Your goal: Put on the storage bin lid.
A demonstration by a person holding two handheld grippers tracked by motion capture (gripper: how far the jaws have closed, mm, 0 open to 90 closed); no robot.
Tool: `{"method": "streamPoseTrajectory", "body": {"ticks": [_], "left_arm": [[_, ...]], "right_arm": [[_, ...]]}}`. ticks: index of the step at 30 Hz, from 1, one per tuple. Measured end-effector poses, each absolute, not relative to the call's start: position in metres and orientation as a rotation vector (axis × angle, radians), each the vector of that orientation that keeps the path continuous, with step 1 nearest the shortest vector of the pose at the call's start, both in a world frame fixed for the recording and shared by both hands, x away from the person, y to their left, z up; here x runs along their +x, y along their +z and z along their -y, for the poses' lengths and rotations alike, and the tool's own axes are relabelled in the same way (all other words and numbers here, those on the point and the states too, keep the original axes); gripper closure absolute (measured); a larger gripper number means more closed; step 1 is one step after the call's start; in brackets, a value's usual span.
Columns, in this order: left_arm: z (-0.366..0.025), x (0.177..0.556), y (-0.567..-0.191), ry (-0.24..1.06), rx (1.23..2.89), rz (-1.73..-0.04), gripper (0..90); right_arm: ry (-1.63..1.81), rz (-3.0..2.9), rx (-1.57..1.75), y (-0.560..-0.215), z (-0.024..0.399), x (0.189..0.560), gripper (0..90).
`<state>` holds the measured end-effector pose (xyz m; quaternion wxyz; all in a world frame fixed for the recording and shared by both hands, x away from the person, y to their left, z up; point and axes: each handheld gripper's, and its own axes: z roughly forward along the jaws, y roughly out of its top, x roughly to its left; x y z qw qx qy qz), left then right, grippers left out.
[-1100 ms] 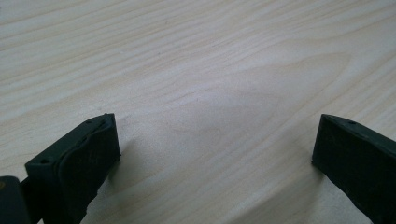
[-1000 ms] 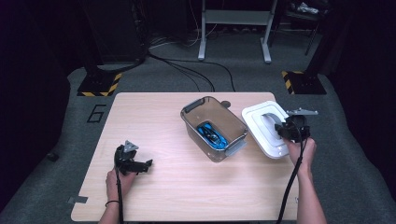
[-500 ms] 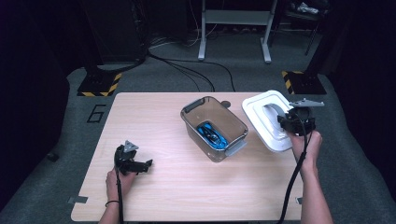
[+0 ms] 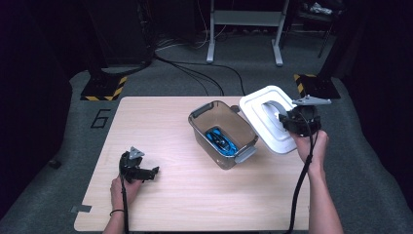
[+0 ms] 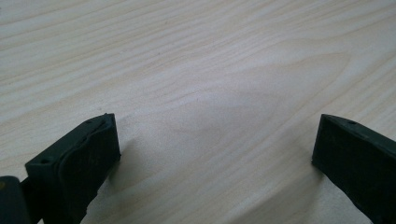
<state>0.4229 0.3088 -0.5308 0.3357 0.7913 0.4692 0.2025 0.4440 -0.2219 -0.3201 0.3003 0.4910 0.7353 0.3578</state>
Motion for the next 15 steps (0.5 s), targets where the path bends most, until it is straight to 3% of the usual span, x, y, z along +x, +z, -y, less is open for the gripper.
{"method": "streamPoseTrajectory", "body": {"ticks": [15], "left_arm": [[-0.309,0.423,-0.531,0.528,2.063,-1.223,0.6]], "right_arm": [[1.048,-2.055,1.202,-0.313,0.166,0.443,67.0]]}}
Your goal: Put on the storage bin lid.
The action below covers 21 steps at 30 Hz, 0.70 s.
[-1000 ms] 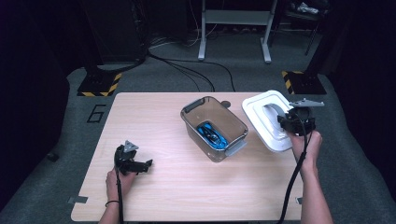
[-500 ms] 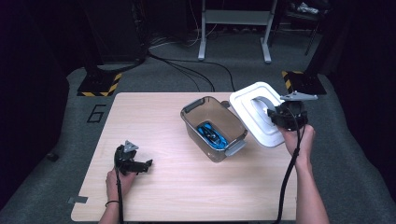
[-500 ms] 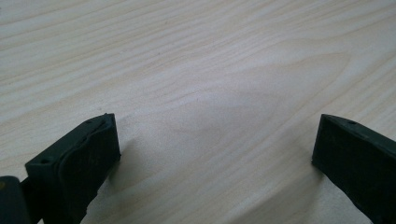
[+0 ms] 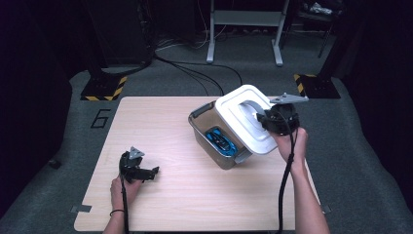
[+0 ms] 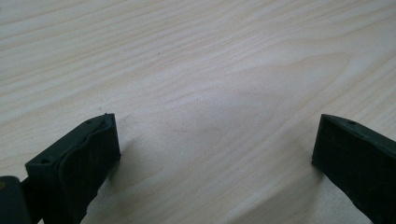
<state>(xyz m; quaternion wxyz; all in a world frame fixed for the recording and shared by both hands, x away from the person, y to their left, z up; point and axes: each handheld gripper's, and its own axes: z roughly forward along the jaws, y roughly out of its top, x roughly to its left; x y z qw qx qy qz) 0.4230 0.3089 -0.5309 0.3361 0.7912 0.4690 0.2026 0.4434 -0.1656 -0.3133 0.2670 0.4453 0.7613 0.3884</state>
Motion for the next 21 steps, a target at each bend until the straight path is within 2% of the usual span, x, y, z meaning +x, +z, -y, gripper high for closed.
{"method": "streamPoseTrajectory", "body": {"ticks": [11,21], "left_arm": [[-0.309,0.423,-0.531,0.529,2.060,-1.225,0.6],[-0.309,0.423,-0.531,0.527,2.063,-1.223,0.5]], "right_arm": [[1.063,-2.151,1.175,-0.329,0.118,0.450,67.0],[1.050,-2.189,1.210,-0.347,0.093,0.471,67.0]]}}
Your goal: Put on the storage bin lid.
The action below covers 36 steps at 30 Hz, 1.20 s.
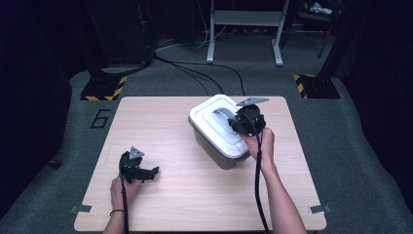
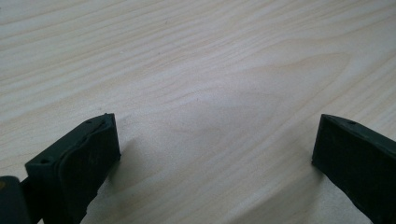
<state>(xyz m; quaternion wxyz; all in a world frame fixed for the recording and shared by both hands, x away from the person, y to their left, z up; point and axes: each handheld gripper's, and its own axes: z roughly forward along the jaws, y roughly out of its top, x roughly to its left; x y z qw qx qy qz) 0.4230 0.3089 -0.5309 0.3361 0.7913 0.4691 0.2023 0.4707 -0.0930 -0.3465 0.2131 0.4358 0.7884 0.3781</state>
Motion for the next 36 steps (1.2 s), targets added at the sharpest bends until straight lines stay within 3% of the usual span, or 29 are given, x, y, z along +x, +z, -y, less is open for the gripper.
{"method": "streamPoseTrajectory", "body": {"ticks": [21,30,36], "left_arm": [[-0.309,0.423,-0.531,0.527,2.063,-1.225,0.6],[-0.309,0.423,-0.531,0.527,2.061,-1.225,0.5],[-0.309,0.423,-0.531,0.527,2.063,-1.224,0.6]], "right_arm": [[1.001,-2.230,1.248,-0.375,0.080,0.488,65.8],[1.064,-2.209,1.219,-0.361,0.091,0.473,34.4],[1.113,-2.201,1.168,-0.351,0.103,0.453,20.6]]}}
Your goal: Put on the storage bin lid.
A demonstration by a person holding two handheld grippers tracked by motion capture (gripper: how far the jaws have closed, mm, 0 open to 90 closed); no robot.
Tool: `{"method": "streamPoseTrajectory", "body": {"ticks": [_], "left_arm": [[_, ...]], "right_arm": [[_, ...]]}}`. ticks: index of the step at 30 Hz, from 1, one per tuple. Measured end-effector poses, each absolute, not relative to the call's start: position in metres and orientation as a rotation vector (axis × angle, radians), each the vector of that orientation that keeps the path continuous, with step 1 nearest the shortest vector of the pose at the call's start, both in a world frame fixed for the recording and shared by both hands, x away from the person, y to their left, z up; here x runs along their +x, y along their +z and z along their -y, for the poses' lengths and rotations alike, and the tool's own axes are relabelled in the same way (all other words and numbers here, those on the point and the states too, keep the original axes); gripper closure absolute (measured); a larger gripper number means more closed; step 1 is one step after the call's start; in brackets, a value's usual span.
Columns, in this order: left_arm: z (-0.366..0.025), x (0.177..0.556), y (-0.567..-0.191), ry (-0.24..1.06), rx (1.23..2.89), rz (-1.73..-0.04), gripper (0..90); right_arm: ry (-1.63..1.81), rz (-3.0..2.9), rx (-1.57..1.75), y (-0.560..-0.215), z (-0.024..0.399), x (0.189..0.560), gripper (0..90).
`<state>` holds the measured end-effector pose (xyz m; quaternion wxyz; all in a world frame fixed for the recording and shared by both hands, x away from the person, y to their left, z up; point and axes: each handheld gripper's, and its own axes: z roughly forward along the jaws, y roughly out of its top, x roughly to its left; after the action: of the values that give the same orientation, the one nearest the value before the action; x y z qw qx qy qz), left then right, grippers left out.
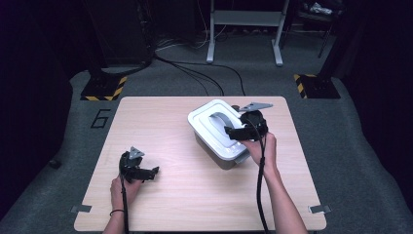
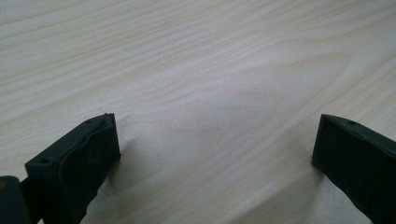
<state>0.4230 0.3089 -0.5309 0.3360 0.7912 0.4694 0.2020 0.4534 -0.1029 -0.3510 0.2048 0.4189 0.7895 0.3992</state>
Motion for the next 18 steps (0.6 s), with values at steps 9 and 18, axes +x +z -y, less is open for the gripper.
{"method": "streamPoseTrajectory", "body": {"ticks": [9,18], "left_arm": [[-0.309,0.423,-0.531,0.527,2.062,-1.224,0.6],[-0.309,0.423,-0.531,0.528,2.063,-1.223,0.6]], "right_arm": [[1.142,-2.163,1.126,-0.348,0.123,0.423,14.5],[1.134,-2.128,1.160,-0.364,0.151,0.403,12.3]]}}
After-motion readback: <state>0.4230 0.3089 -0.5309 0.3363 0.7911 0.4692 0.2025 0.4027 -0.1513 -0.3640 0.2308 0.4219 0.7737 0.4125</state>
